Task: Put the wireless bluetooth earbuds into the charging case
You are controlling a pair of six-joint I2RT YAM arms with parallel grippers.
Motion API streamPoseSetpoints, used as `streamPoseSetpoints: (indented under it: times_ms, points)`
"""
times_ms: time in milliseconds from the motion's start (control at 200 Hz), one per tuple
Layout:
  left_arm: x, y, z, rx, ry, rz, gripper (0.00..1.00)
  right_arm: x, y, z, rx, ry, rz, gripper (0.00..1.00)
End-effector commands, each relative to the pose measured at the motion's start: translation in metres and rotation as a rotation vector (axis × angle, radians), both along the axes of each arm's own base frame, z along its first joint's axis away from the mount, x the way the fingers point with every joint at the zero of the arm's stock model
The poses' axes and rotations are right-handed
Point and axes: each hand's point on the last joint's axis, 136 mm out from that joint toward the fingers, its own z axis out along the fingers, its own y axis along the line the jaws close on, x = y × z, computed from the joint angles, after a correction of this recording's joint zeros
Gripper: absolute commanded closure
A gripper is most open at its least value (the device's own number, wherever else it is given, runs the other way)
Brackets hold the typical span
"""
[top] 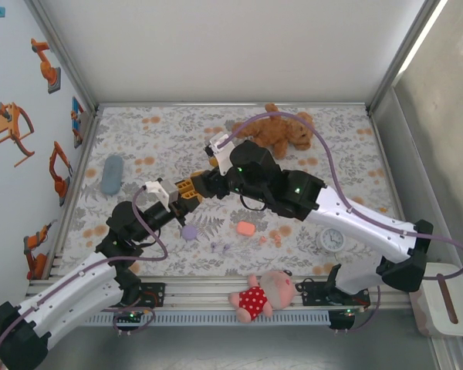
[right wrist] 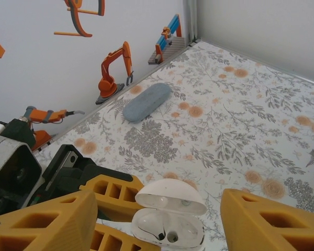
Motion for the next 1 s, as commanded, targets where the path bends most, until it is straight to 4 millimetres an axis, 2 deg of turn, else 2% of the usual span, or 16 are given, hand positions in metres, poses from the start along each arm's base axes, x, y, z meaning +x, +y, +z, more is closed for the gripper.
streamPoseSetpoints:
  times_ms: [0,235,431,571,781,992]
  points:
    - [-0.005,0.003,0.012,-0.029,-0.033,-0.005,1.0,0.006,-0.019,0.021,0.014,-0.037,-0.056,0.33]
    - [-0.008,0.008,0.007,-0.022,-0.02,0.007,1.0,0.024,-0.042,0.011,-0.023,-0.003,-0.148,0.19]
    - [-0.011,0.014,0.002,-0.018,-0.012,0.024,1.0,0.047,-0.067,-0.018,-0.072,0.111,-0.238,0.1]
    - [-0.013,0.019,0.001,-0.016,-0.011,0.035,1.0,0.065,-0.089,-0.053,-0.128,0.226,-0.322,0.09]
    - [-0.016,0.023,-0.003,-0.009,-0.003,0.043,1.0,0.08,-0.117,-0.11,-0.196,0.41,-0.418,0.1]
    - [-0.018,0.027,-0.002,-0.018,-0.007,0.052,1.0,0.085,-0.147,-0.183,-0.337,0.557,-0.523,0.17]
